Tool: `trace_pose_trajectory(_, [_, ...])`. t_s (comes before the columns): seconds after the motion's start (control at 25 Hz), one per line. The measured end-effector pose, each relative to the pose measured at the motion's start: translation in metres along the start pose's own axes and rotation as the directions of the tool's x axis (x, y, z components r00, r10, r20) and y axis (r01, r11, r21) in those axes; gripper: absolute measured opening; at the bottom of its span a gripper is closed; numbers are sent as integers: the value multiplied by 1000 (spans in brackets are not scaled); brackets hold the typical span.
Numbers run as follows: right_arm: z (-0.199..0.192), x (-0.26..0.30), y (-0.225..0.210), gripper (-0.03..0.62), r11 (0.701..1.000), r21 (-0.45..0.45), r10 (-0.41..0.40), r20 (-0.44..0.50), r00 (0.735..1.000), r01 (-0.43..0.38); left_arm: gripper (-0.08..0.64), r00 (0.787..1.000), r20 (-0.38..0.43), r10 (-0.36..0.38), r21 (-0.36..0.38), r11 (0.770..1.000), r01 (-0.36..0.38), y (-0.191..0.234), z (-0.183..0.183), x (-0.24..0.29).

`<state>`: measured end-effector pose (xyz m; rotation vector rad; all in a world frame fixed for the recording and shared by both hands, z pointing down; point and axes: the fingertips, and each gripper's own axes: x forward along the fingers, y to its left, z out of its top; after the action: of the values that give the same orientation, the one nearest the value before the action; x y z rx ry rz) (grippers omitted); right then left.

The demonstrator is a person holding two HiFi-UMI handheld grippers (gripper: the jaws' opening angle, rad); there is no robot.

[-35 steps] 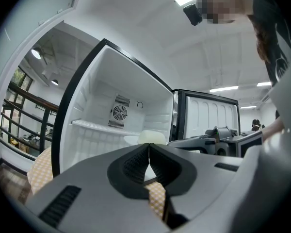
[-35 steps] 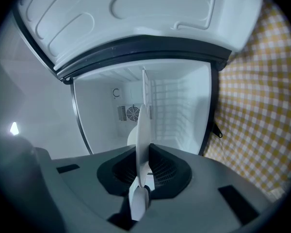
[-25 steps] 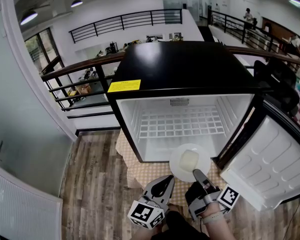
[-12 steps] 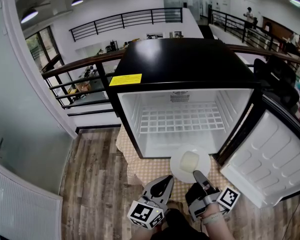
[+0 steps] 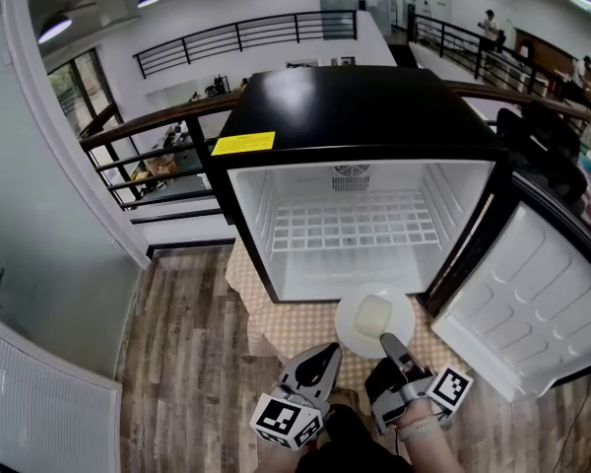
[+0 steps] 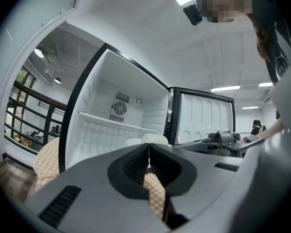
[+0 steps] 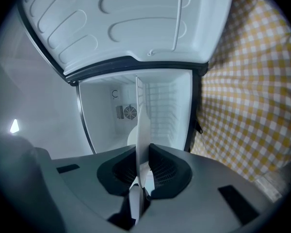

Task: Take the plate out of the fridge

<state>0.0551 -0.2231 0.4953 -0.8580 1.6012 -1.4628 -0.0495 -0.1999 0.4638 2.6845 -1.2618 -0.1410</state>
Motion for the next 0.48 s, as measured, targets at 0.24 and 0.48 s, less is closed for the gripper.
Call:
trace_pose_trajectory(0.24, [-1, 3, 2, 57, 1000, -3, 5, -16, 1000, -5, 9, 1000, 5, 4, 2, 1000, -4, 1, 5, 4])
trace_pose_trajectory(0.48, [-3, 4, 0, 57, 1000, -4, 7, -27, 1000, -7, 9, 1000, 1, 21, 3, 1000, -21, 5, 5, 1])
